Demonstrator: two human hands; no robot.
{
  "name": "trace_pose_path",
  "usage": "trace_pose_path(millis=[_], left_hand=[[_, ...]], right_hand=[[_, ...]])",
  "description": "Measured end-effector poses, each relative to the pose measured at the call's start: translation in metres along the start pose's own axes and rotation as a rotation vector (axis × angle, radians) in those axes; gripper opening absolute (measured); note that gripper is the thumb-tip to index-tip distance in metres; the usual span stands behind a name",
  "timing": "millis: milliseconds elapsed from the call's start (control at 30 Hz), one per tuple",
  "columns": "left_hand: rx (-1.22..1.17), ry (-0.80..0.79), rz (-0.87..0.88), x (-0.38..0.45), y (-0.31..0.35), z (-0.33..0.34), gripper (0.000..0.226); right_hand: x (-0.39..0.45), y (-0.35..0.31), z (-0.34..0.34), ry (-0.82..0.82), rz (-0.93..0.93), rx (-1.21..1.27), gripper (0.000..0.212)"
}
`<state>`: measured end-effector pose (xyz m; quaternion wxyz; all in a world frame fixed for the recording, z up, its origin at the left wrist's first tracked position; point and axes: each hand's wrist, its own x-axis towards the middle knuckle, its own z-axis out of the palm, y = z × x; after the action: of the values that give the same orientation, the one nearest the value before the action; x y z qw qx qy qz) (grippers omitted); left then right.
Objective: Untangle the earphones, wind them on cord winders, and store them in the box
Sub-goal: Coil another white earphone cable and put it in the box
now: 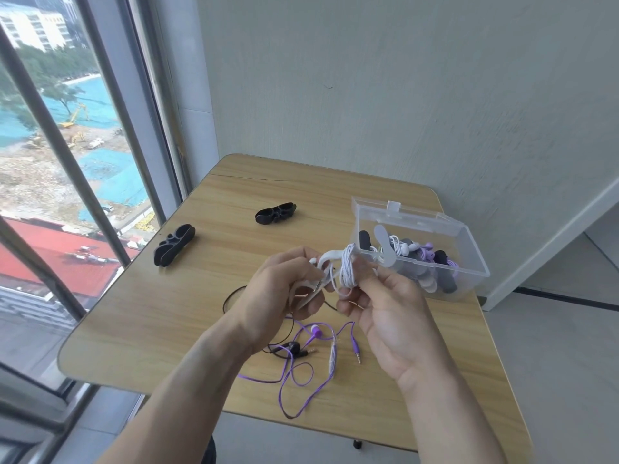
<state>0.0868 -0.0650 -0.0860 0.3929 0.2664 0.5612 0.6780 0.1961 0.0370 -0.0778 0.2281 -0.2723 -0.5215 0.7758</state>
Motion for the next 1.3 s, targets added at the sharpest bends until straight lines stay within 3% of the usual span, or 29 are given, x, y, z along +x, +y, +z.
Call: trace_pose_path(millis=[200, 500, 733, 900, 1067, 1300], left_hand=[[0.084, 0.016, 0.015, -0.002, 0.0, 0.004, 0.026], [-0.138, 0.159, -0.016, 0.002, -0.008, 0.01, 0.025], [-0.217, 0.205, -0.037, 0.002, -0.007, 0.013, 0.074], [-0.206, 0.206, -0.021, 0.004, -0.008, 0.011, 0.04], [-0.01, 0.196, 0.034, 0.002, -0.002, 0.004, 0.037], [0.146, 0.193, 0.091, 0.0, -0.003, 0.0, 0.024]], right_hand=[[0.0, 0.002, 0.003, -0.004, 0.01, -0.008, 0.024], [0.0, 0.002, 0.008, 0.035, 0.058, 0.003, 0.02], [0.002, 0.011, 0.015, 0.08, 0.047, 0.116, 0.018], [0.001, 0.016, 0.021, 0.117, -0.002, 0.123, 0.017], [0.003, 0.012, 0.015, 0.173, -0.013, 0.079, 0.02], [0.007, 0.012, 0.008, 0.243, -0.1, -0.202, 0.014]])
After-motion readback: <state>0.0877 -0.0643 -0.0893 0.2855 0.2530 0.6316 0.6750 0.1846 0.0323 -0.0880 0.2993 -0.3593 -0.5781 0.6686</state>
